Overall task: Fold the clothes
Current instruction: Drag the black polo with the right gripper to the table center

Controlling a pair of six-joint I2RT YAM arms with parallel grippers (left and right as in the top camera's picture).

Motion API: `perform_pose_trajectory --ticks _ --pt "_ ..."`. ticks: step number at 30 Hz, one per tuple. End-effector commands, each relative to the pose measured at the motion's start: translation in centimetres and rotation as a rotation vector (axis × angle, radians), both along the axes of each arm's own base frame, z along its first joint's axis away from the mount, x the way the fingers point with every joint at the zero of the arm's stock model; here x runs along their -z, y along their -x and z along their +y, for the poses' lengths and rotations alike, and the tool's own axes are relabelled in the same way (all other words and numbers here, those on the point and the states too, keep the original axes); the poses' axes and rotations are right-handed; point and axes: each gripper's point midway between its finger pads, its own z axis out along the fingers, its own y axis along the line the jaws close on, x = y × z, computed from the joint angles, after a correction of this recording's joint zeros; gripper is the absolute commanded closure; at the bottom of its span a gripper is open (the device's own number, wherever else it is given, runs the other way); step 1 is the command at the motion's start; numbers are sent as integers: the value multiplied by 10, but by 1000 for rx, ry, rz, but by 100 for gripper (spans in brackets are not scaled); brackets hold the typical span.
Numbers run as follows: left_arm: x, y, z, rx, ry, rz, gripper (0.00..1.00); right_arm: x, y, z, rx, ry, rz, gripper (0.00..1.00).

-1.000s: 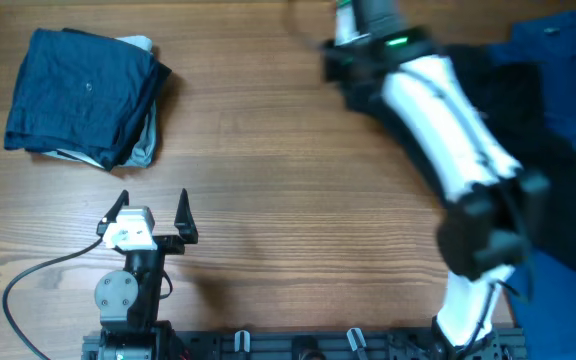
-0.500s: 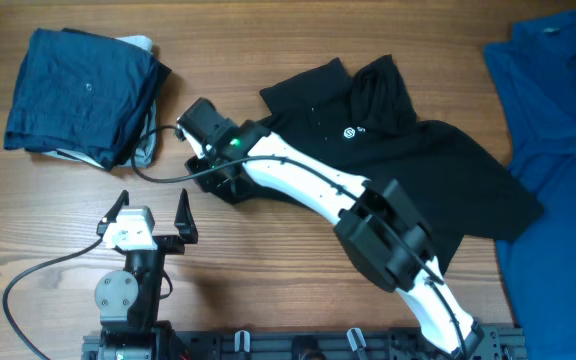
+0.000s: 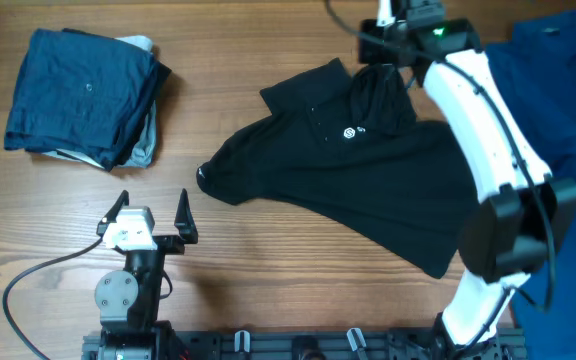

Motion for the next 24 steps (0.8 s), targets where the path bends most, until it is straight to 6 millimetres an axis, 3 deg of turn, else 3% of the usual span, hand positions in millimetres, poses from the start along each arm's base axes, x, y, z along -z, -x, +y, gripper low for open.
perform_pose_trajectory --ticks 1,4,5,9,12,13,16,17,18,22,23,24 --pt "2 0 -2 14 -18 -1 0 58 -14 -3 17 21 81 65" --pt "2 0 -2 14 -18 -1 0 108 -18 -9 52 56 153 64" --pt "2 0 -2 14 -18 -1 0 128 -18 -9 53 65 183 59" --pt "2 0 -2 14 -18 -1 0 161 -18 -9 65 67 227 58" --pt "2 0 -2 14 -18 -1 0 167 -21 -7 81 54 224 58" --pt "2 0 -2 14 -18 -1 0 169 -21 -7 96 45 225 61" --pt "2 0 -2 14 -18 -1 0 168 -25 -6 106 35 211 84" --pt "2 0 -2 14 -18 -1 0 168 -25 -6 106 35 211 86" --pt "2 0 -2 14 -18 -1 0 168 -25 -6 107 35 212 74" --pt "2 0 -2 14 -18 -1 0 181 -23 -6 160 6 236 71" --pt "2 0 -2 14 -18 -1 0 181 -25 -6 171 -1 233 78" --pt "2 0 -2 14 -18 -1 0 179 -28 -5 169 -4 219 96"
